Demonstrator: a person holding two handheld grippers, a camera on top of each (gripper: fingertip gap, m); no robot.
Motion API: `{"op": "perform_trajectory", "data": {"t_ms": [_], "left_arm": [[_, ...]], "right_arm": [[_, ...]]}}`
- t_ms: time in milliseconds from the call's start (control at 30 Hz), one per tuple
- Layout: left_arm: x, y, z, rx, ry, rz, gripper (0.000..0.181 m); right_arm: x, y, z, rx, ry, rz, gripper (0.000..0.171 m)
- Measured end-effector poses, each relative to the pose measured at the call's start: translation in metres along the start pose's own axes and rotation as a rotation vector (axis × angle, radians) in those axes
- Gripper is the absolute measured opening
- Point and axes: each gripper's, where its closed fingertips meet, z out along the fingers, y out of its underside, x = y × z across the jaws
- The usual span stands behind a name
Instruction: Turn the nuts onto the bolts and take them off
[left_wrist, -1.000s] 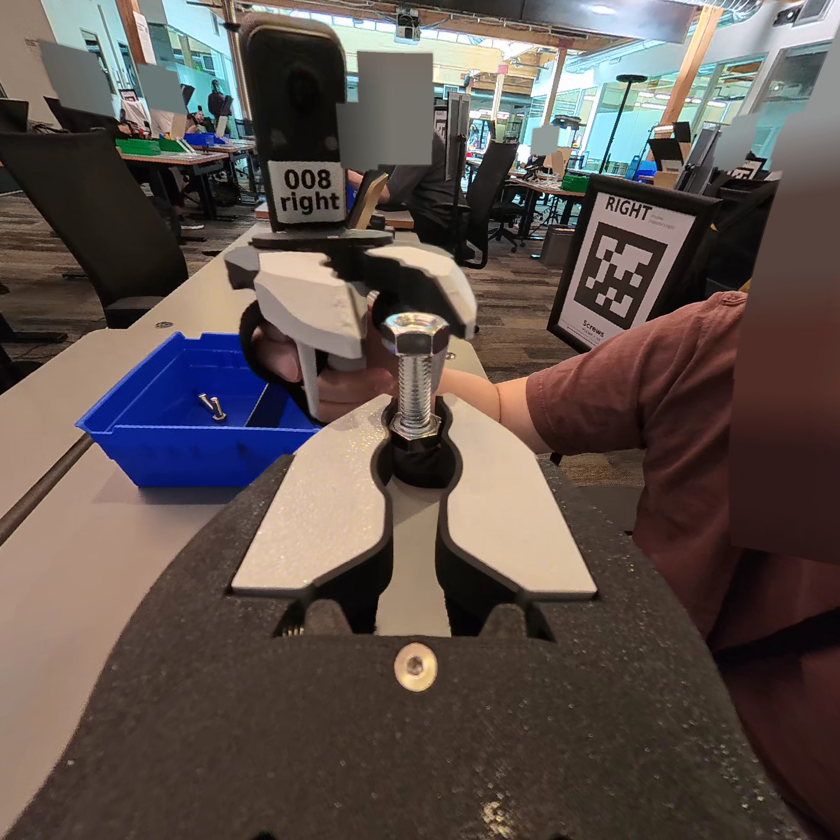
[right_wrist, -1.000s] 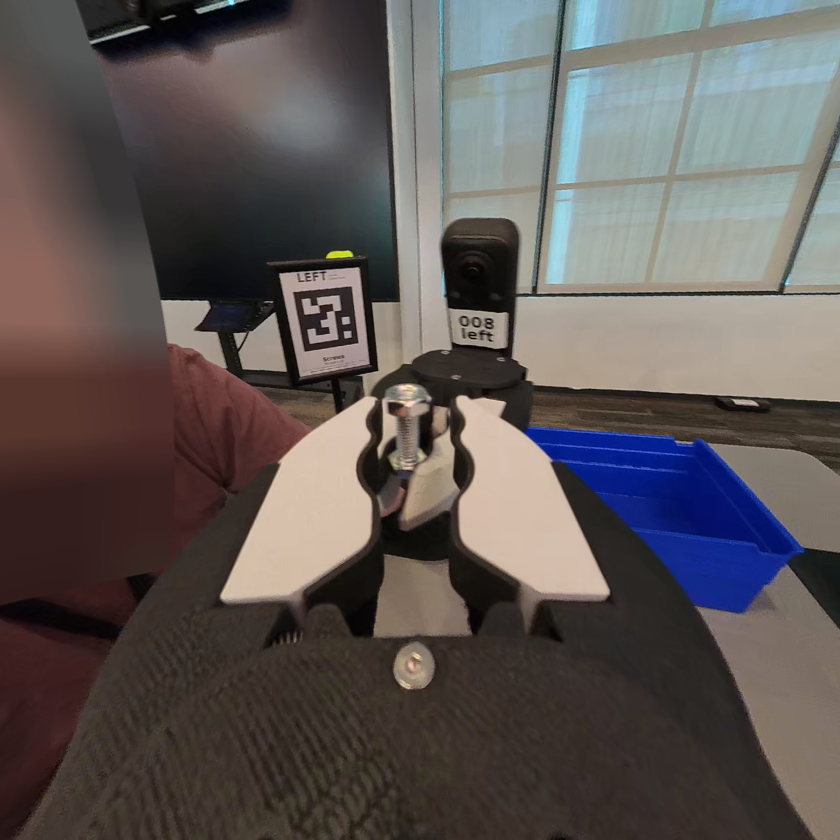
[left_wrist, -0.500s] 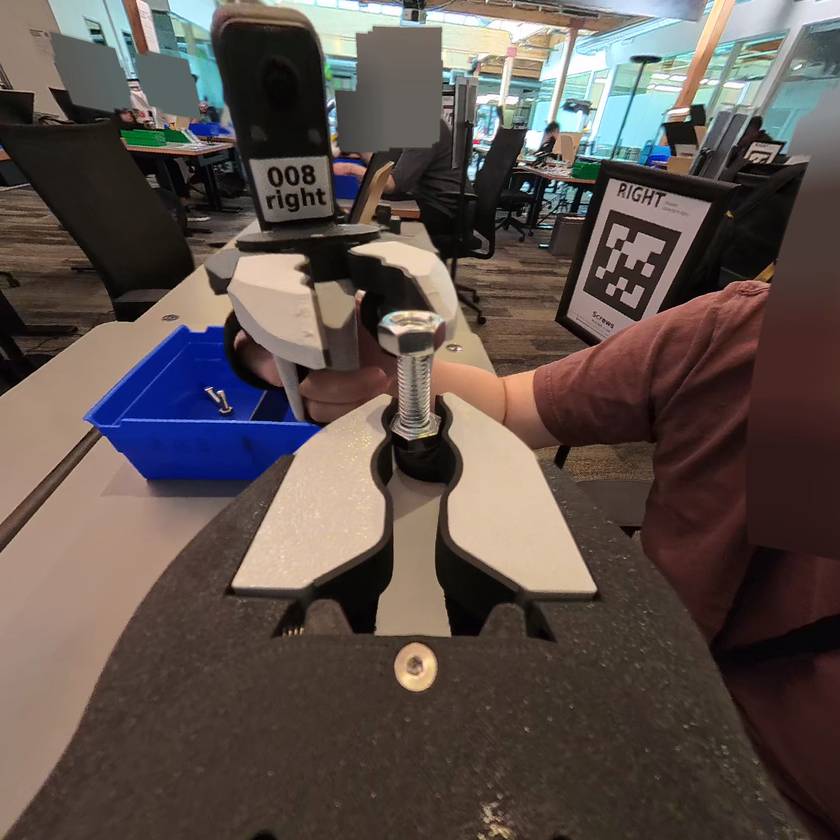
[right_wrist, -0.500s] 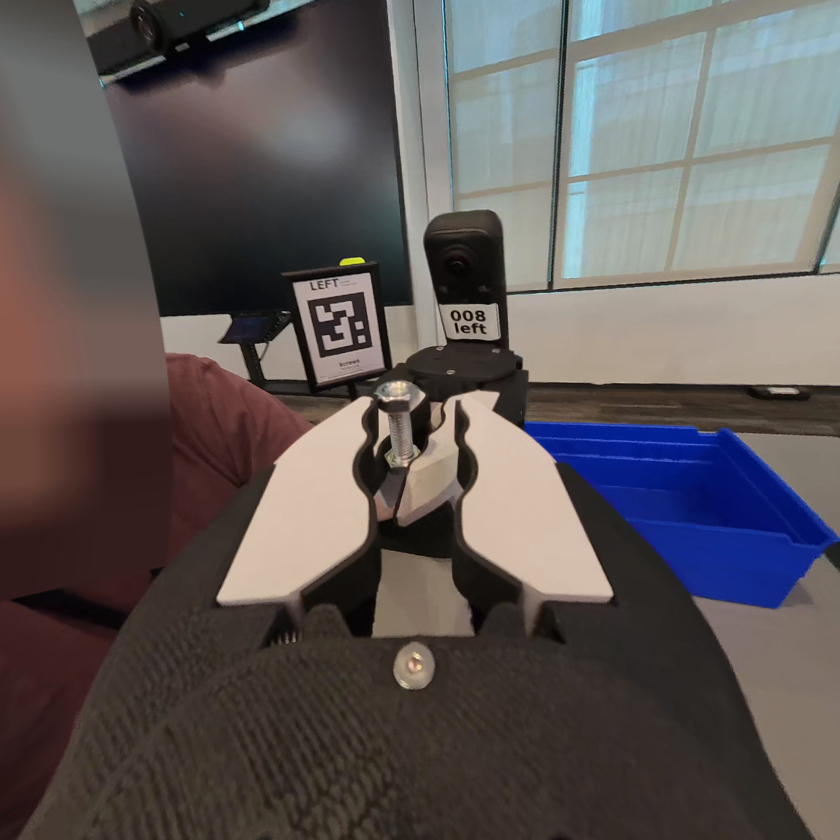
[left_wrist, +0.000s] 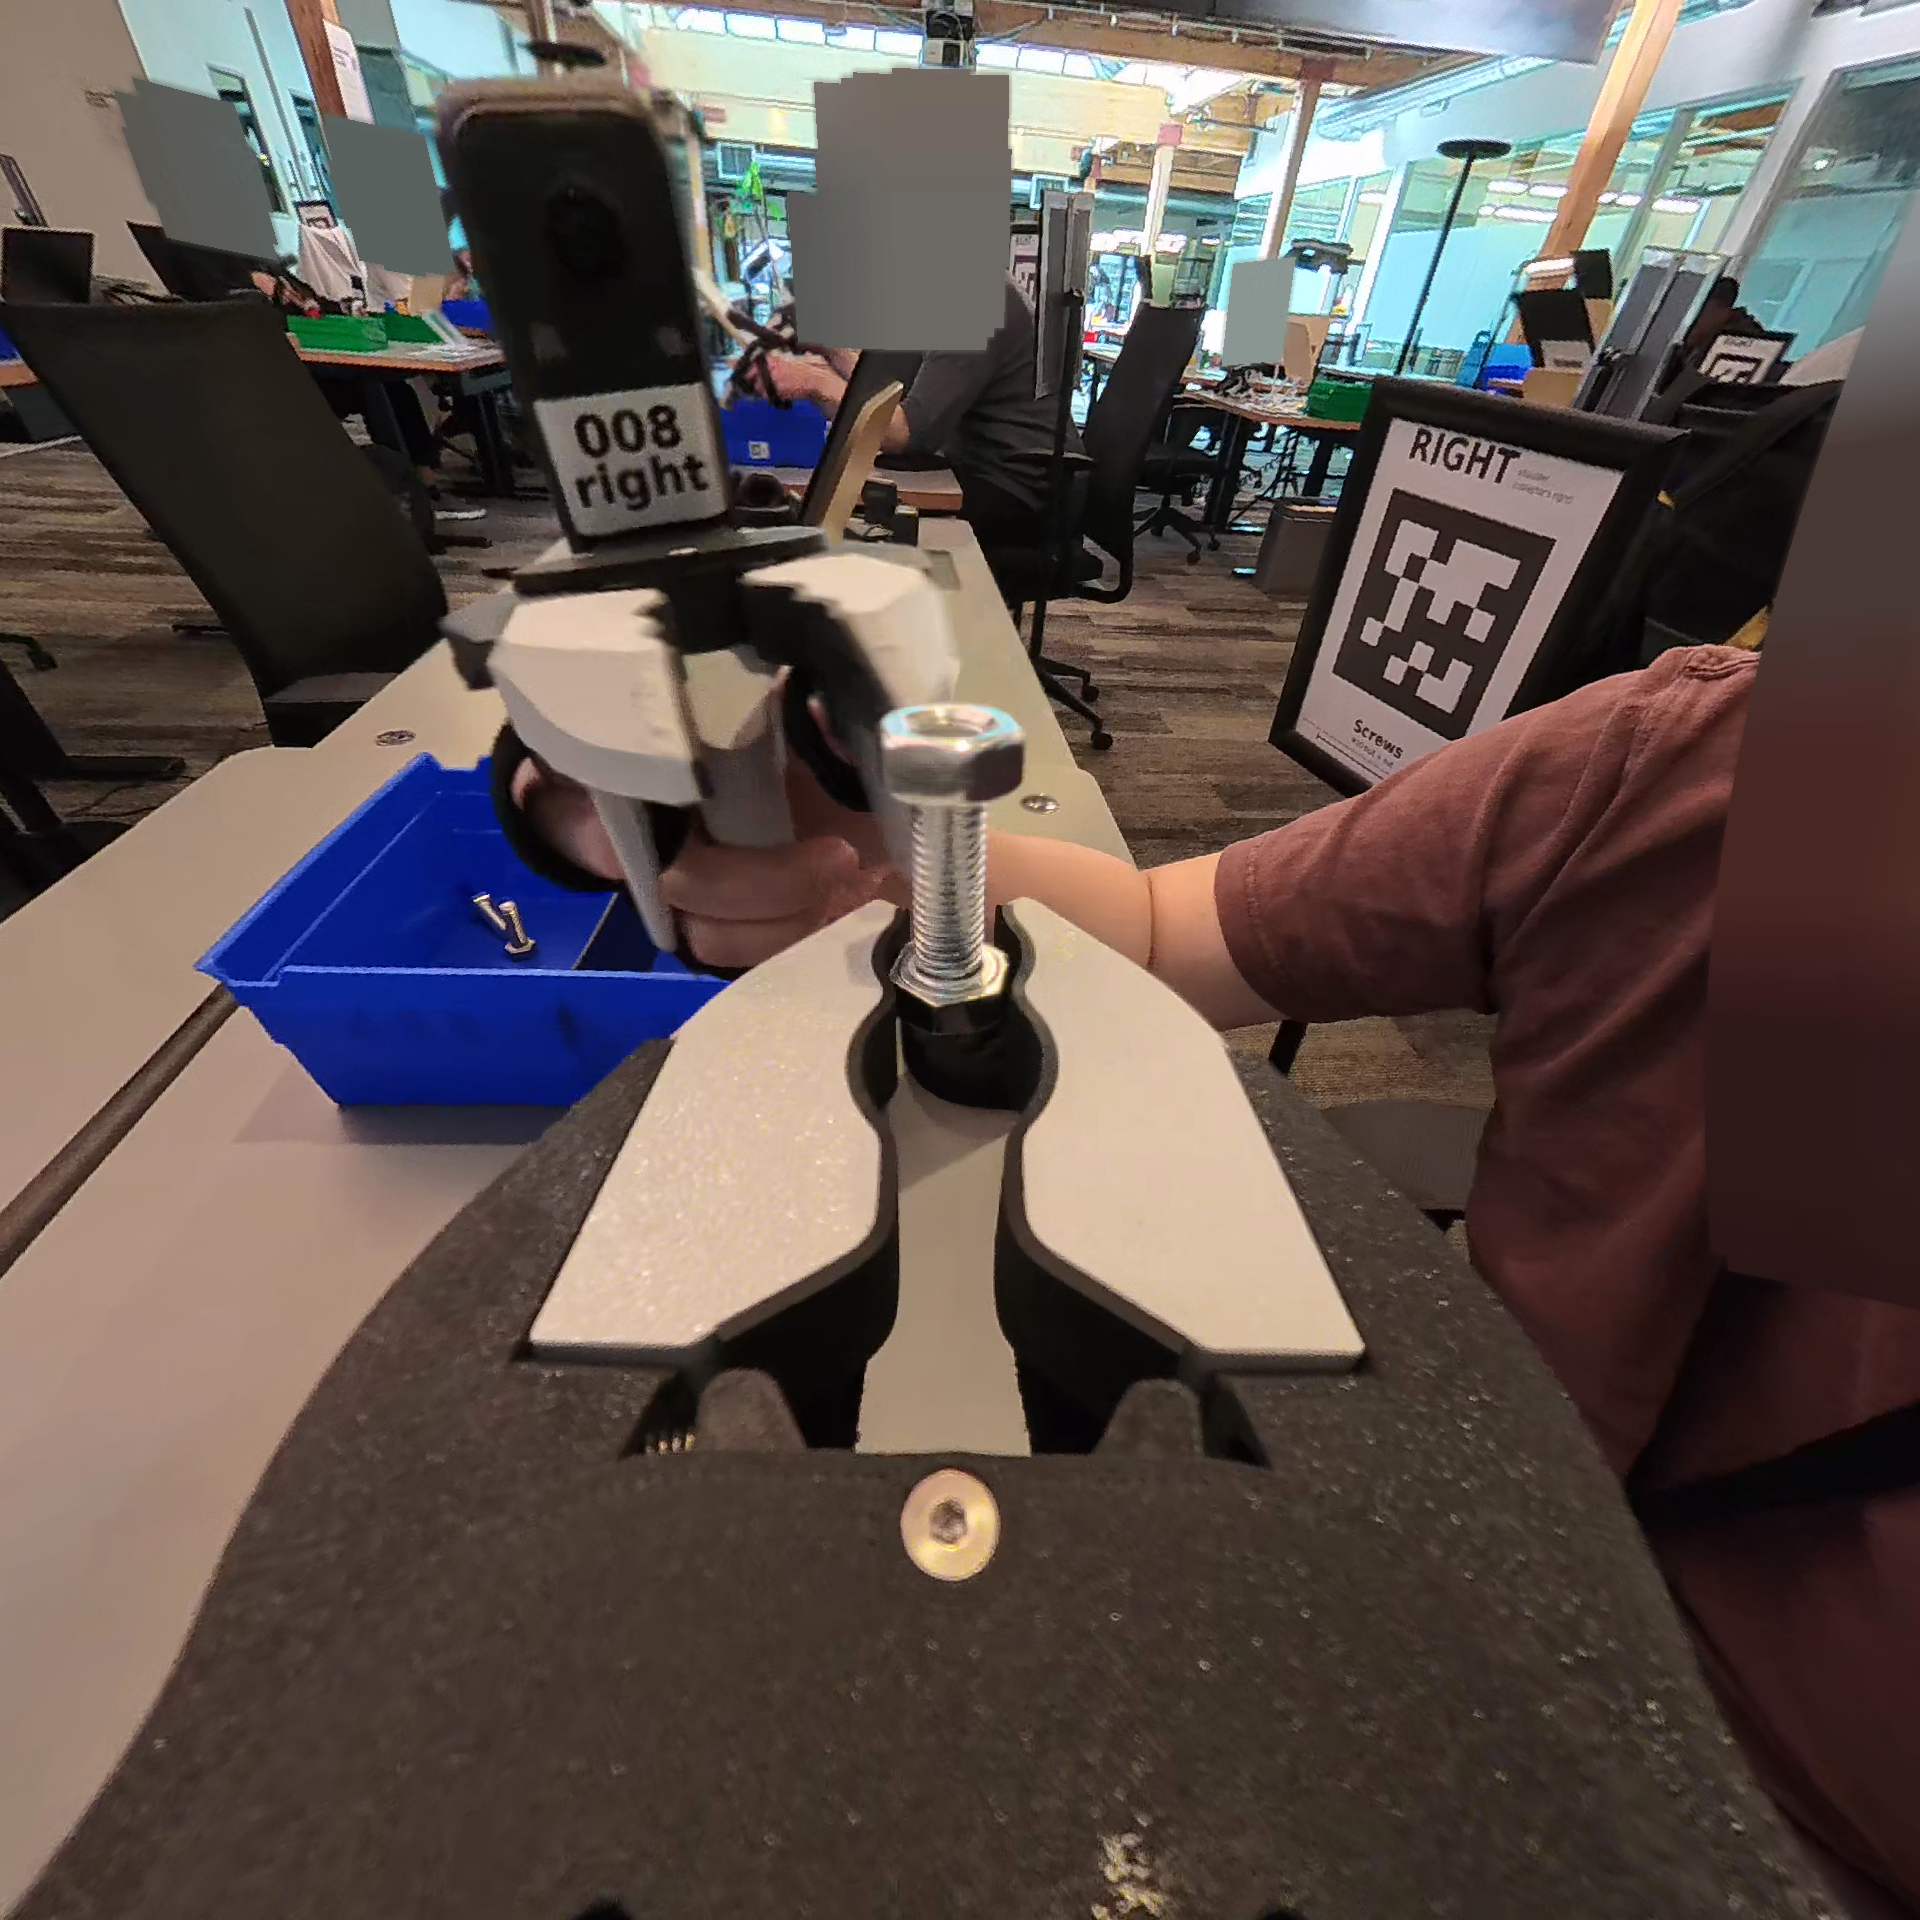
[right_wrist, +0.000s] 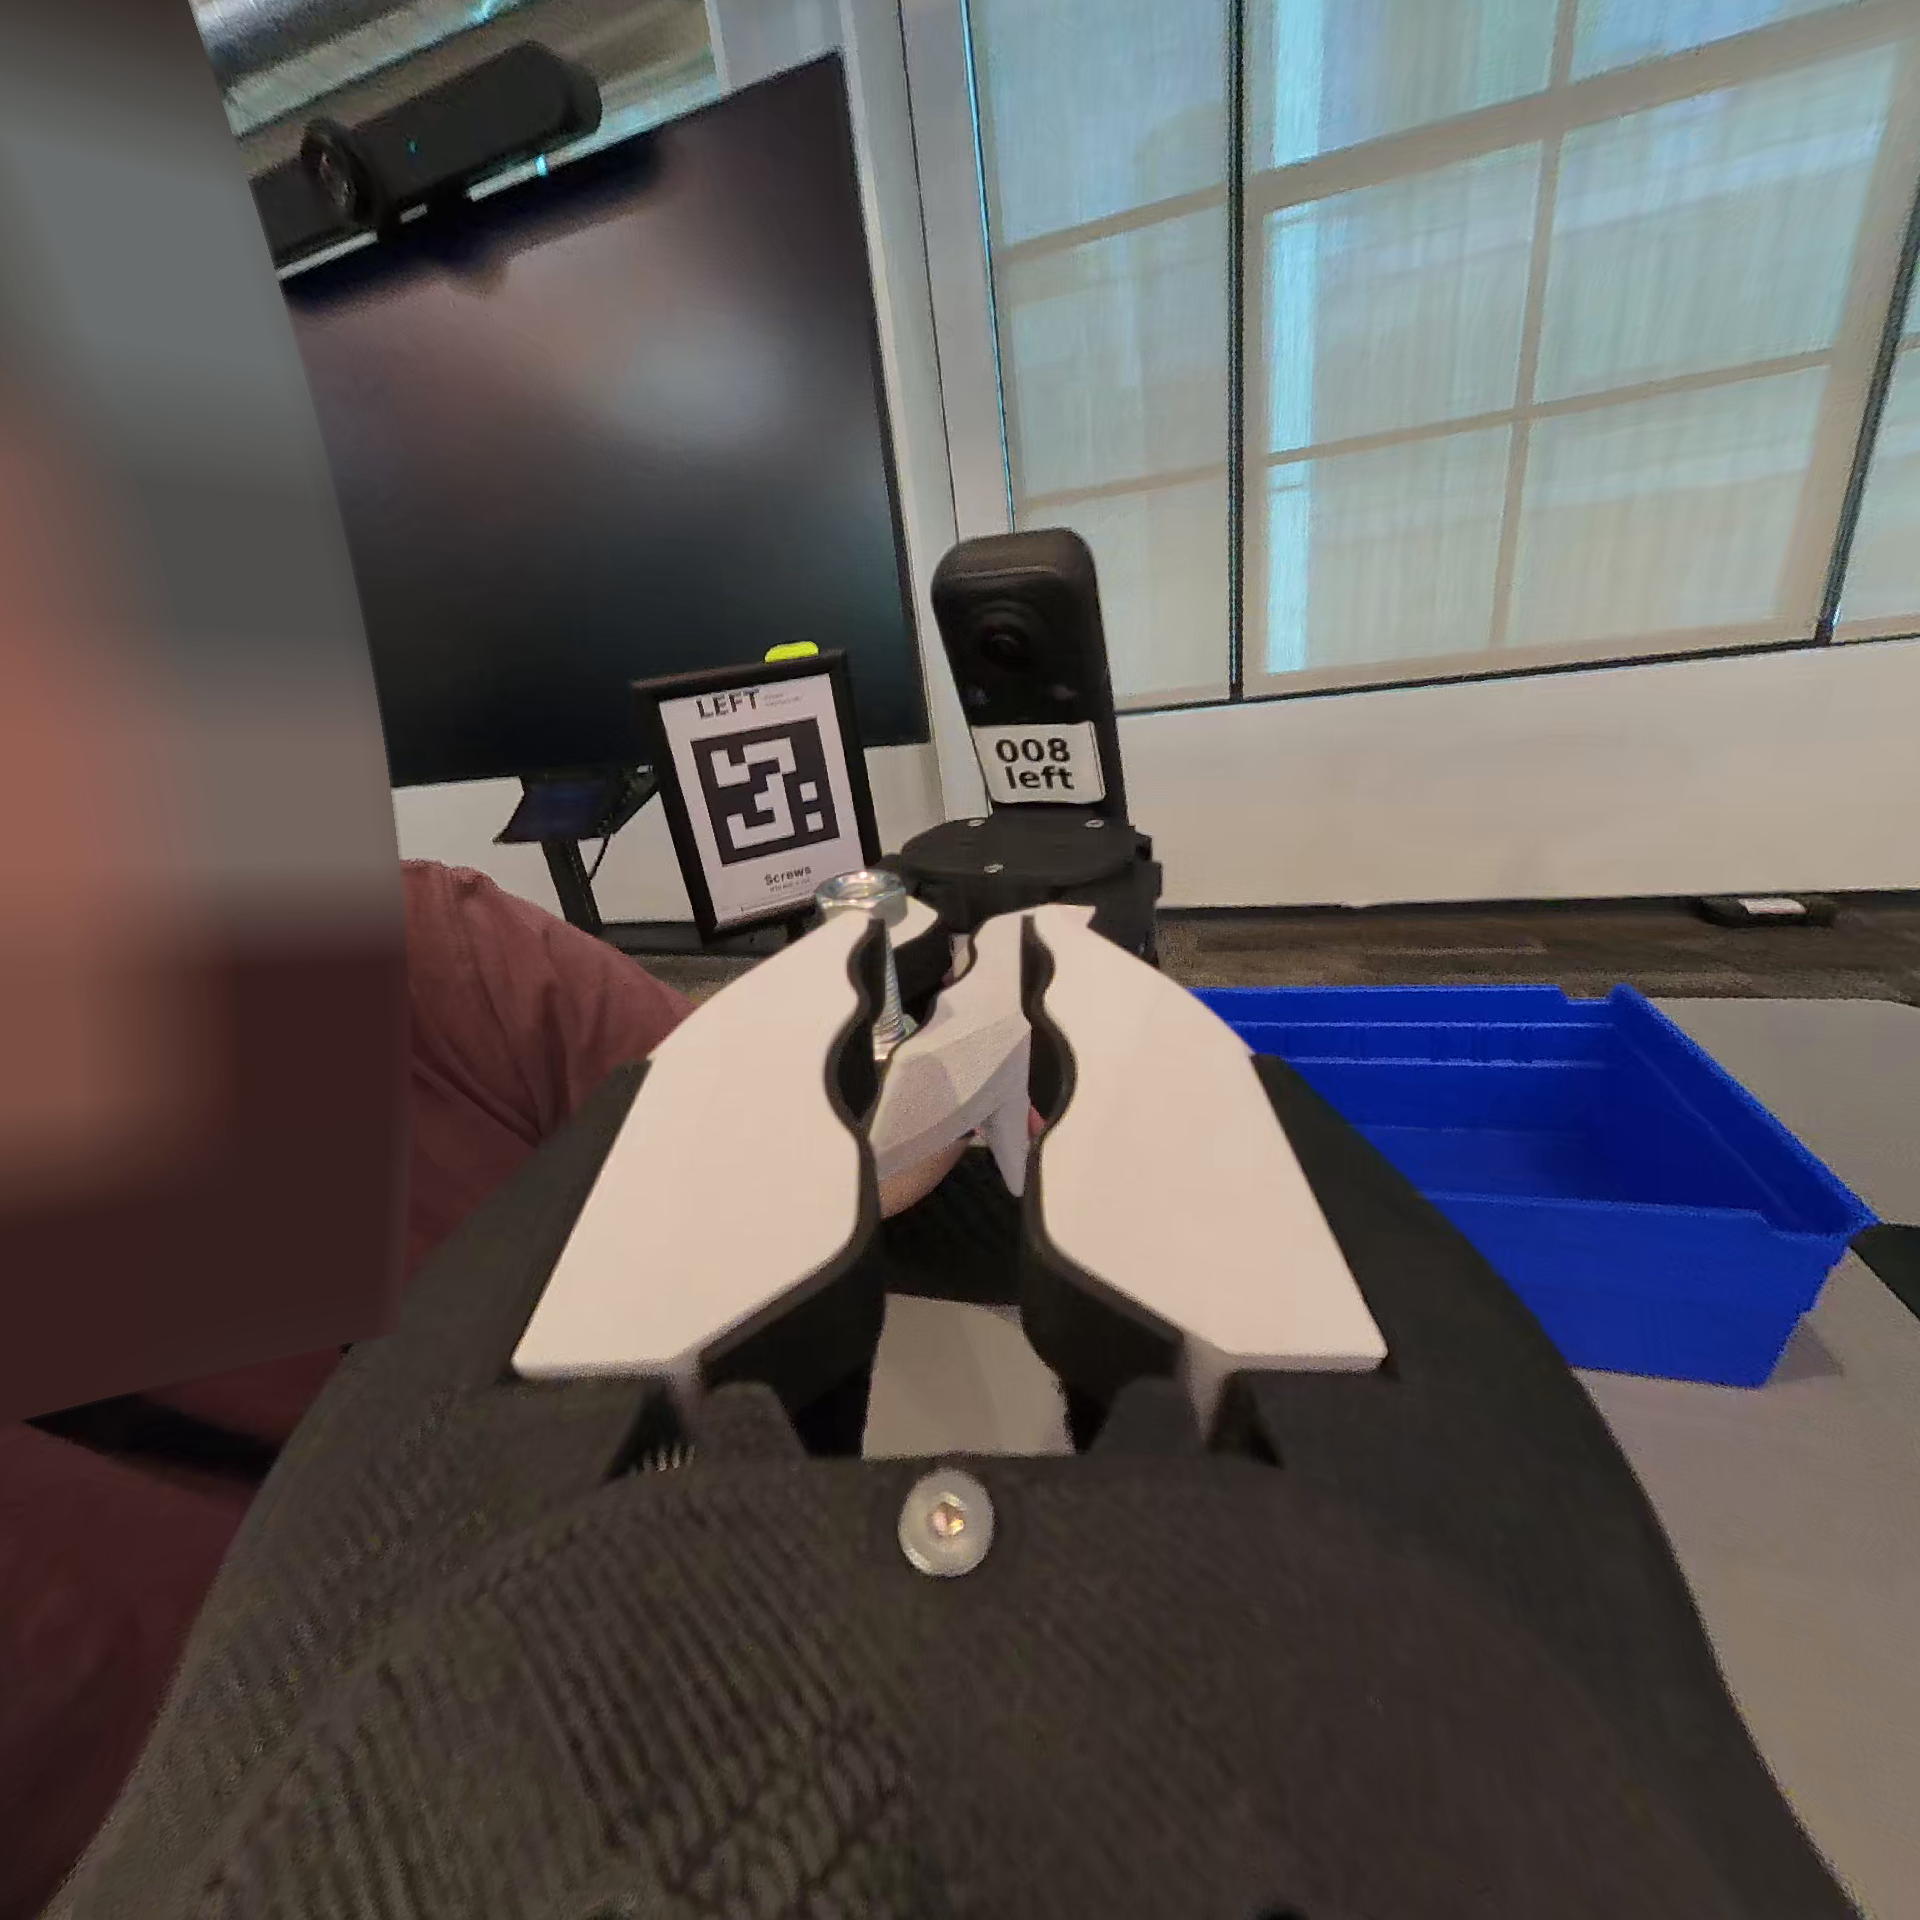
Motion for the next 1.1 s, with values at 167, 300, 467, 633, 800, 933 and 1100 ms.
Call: {"op": "perform_trajectory", "data": {"t_ms": [167, 300, 467, 633, 800, 933, 1100], "left_arm": [[-0.001, -0.001, -0.002, -0.001, -0.002, -0.002, 0.015], [0.0, 0.0, 0.001, -0.001, 0.008, -0.003, 0.015], [0.003, -0.002, -0.001, 0.002, 0.008, 0.004, 0.015], [-0.005, -0.004, -0.003, 0.016, -0.037, 0.006, 0.015], [-0.028, -0.005, -0.007, 0.016, -0.218, 0.048, 0.015], [-0.053, -0.005, -0.017, -0.002, -0.458, 0.124, 0.015], [-0.068, -0.003, -0.025, -0.015, -0.61, 0.143, 0.015]], "right_arm": [[-0.019, -0.003, 0.007, -0.015, -0.046, -0.049, 0.03], [-0.018, 0.003, 0.013, -0.04, -0.026, -0.064, 0.029], [-0.004, -0.003, -0.001, 0.001, -0.004, -0.013, 0.026], [-0.017, -0.005, 0.006, -0.022, -0.01, -0.058, 0.03], [-0.001, -0.009, 0.011, -0.028, 0.209, -0.138, 0.034], [0.016, -0.014, 0.007, -0.03, 0.461, -0.229, 0.036], [0.021, -0.01, 0.011, -0.034, 0.572, -0.241, 0.035]]}}
